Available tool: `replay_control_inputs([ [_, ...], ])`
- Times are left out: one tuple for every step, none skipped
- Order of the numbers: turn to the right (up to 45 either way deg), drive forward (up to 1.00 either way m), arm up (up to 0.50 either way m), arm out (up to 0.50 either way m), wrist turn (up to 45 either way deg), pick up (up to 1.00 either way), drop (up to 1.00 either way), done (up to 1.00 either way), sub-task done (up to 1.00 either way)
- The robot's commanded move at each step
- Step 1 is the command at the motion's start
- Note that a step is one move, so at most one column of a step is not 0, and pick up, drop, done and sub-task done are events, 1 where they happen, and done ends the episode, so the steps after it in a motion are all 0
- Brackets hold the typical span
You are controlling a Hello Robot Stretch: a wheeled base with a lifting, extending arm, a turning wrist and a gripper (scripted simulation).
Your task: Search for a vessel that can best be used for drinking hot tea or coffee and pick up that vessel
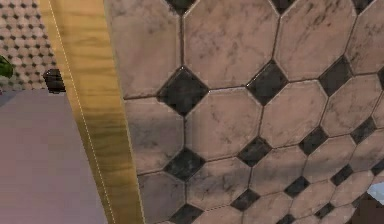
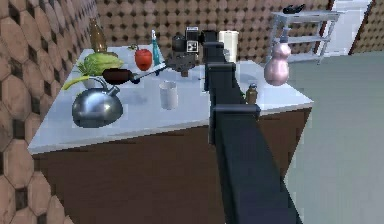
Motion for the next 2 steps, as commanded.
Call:
replay_control_inputs([
  [0.0, 0.00, 0.00, 0.00, 15.0, 0.00, 0.00, 0.00, 0.00],
  [0.0, 0.00, -0.16, 0.00, 0.0, 0.00, 0.00, 0.00, 0.00],
])
